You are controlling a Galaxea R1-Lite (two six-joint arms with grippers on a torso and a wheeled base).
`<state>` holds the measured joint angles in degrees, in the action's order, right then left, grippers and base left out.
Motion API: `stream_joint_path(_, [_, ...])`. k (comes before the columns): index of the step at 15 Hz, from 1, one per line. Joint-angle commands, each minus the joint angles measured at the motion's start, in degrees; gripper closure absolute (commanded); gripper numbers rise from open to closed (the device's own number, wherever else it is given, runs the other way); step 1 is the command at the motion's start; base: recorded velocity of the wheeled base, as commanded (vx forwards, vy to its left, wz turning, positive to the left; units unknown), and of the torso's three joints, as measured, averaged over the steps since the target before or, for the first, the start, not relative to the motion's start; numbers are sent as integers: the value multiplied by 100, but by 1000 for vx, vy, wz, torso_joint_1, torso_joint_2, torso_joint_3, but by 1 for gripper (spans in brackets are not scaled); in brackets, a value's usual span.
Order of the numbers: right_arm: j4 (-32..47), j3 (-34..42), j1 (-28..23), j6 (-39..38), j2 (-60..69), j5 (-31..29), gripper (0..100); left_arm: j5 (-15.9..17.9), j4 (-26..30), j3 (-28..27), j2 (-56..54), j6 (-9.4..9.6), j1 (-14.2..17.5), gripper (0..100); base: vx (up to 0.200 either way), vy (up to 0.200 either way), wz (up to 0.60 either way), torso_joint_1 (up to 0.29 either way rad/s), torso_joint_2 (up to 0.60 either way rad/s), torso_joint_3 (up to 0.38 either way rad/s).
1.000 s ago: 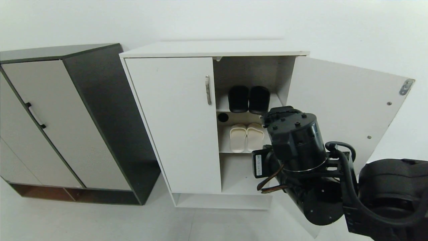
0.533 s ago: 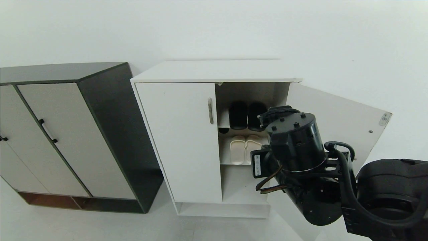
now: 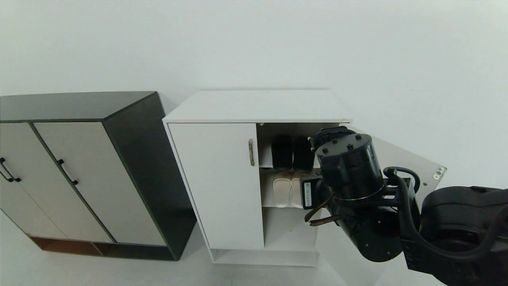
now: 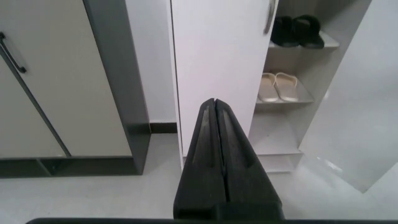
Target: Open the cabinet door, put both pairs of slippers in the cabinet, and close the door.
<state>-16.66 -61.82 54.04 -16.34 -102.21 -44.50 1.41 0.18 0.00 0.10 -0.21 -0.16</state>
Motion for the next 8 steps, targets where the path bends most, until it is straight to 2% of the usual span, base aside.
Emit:
stream_joint_path(1, [-3,3,1,-1,-27,2,100,-1,-1,0,8,3,-2,100,0,0,0,198,-515,-320])
stream_joint_path(8, [-3,12,-8,-1,-36,2,100,-1,-1,0,8,3,-2,100,0,0,0,222,-528,-313])
